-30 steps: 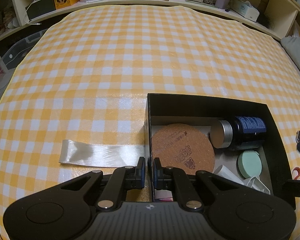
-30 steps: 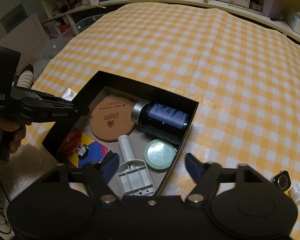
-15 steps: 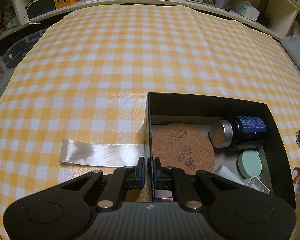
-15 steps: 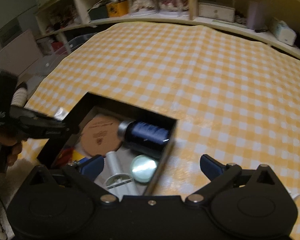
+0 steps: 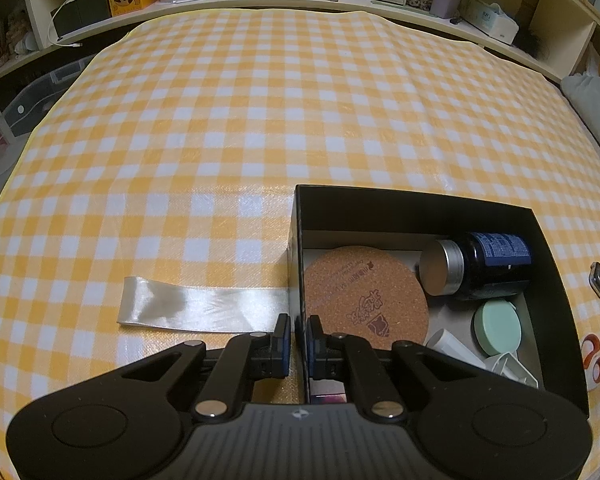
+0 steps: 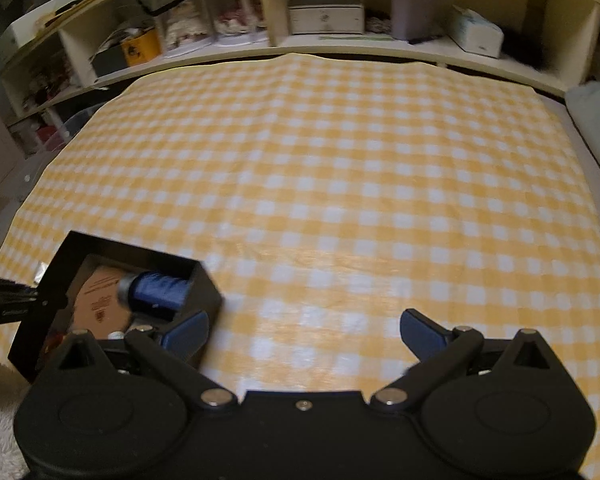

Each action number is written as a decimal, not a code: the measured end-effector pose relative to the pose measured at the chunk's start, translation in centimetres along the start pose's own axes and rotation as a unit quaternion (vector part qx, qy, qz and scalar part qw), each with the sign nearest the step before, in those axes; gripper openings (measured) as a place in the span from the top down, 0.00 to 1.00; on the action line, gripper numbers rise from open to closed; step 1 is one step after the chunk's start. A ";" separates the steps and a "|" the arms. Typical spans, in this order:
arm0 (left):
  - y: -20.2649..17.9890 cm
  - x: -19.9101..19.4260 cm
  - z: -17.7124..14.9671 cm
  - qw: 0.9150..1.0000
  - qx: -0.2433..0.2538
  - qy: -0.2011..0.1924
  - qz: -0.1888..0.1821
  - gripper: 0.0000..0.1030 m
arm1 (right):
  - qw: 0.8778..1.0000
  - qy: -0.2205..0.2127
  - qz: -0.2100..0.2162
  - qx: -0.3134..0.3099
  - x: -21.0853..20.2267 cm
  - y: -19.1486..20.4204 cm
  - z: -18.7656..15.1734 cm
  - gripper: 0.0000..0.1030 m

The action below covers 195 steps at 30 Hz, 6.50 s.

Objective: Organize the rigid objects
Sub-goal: 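Move the right gripper to the smartwatch and grasp it, then carry the smartwatch into the box and release it, then move the right gripper to the white suction-cup item and grasp it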

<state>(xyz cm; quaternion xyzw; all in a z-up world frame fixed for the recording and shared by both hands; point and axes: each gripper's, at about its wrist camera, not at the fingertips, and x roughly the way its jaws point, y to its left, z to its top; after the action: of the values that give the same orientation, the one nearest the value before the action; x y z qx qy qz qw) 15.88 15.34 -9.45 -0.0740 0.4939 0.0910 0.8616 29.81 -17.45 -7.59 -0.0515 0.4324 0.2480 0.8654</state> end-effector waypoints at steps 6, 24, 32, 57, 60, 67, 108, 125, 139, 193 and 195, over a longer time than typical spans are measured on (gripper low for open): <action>0.0 0.0 0.0 1.000 -0.001 0.000 0.000 0.91 | 1.000 0.000 -0.013 -0.003 -0.4 -3.5 0.2 0.00; -0.6 1.5 -0.4 1.000 0.004 0.012 0.009 0.91 | 0.996 0.019 0.003 -0.088 3.6 -9.7 -4.7 0.00; -0.7 2.0 -0.3 1.000 0.005 0.014 0.008 0.91 | 0.985 0.084 -0.001 -0.149 6.4 -7.3 -4.4 0.26; -1.0 1.8 0.2 1.000 0.004 0.012 0.007 0.91 | 0.988 0.131 -0.010 -0.087 7.2 -5.2 -4.2 0.54; -1.0 1.7 0.2 1.000 0.003 0.012 0.007 0.91 | 0.988 0.128 -0.012 -0.090 6.9 -5.1 -4.2 0.54; -0.9 1.6 0.2 1.000 0.006 0.011 0.007 0.92 | 0.993 0.073 0.036 -0.083 4.1 -2.8 -2.8 0.55; -1.5 1.3 1.2 1.000 0.012 0.006 0.010 0.94 | 0.961 0.097 0.238 -0.101 3.5 12.6 -4.7 0.53; -1.5 1.0 1.6 1.000 0.012 0.005 0.011 0.94 | 0.968 0.120 0.210 -0.068 2.9 12.2 -4.7 0.37; -1.5 1.0 1.5 1.000 0.012 0.004 0.010 0.95 | 0.979 0.062 0.180 -0.072 -0.3 11.4 -4.4 0.00; -1.2 1.0 1.0 1.000 0.013 0.003 0.010 0.94 | 0.986 0.083 -0.062 0.130 2.0 -10.5 -3.5 0.91; -1.2 1.0 1.0 1.000 0.012 0.003 0.009 0.94 | 0.988 0.062 -0.052 0.129 1.4 -9.9 -3.0 0.91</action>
<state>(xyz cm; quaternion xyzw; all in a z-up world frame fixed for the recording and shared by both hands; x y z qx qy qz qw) 17.46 14.50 -9.80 -0.0593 0.4980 0.0929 0.8601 33.00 -26.47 -11.78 0.0228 0.5100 0.1417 0.8481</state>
